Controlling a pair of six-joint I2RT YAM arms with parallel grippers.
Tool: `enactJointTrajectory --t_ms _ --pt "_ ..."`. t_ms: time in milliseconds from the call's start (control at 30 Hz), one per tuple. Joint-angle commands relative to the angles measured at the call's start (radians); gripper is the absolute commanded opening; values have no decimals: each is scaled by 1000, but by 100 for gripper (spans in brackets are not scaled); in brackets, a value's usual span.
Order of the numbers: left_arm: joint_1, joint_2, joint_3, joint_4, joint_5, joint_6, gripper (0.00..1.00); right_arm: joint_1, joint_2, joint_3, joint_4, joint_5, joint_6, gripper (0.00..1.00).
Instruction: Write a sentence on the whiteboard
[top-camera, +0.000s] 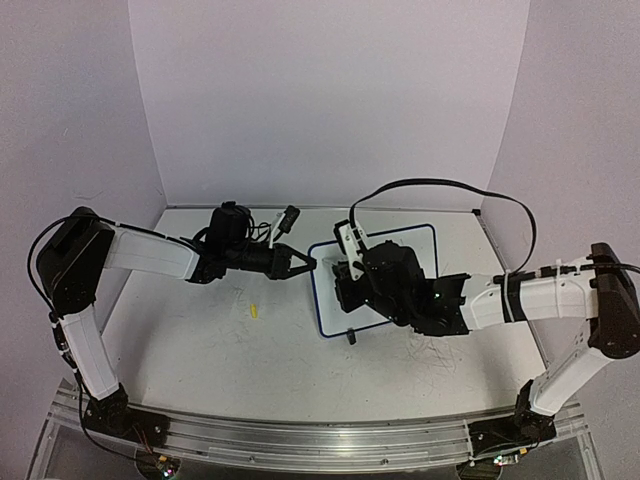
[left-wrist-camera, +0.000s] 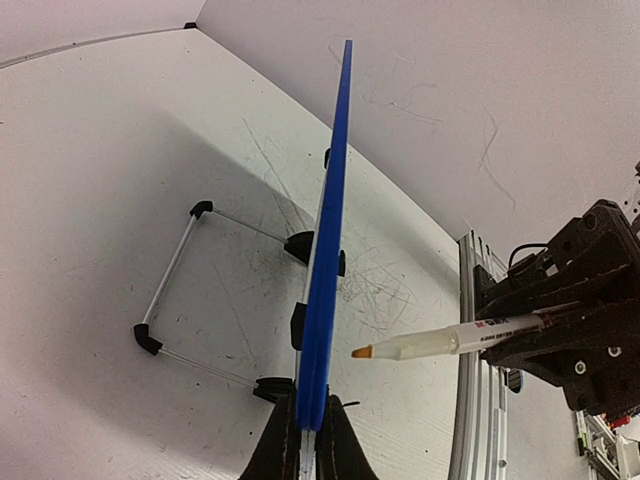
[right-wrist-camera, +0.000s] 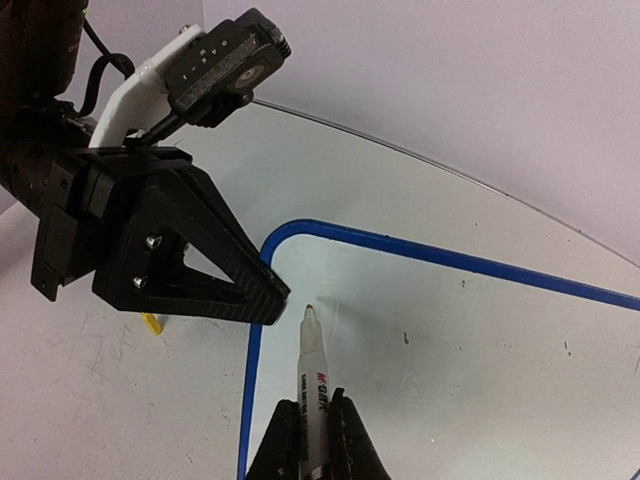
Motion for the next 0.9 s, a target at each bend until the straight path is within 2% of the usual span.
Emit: enactJointTrajectory --t_ms 0,867 --pt "-13 20 1 -36 19 16 0 0 21 49 50 27 -18 0" --pt "-13 12 2 -36 25 14 0 -1 53 54 56 52 -3 0"
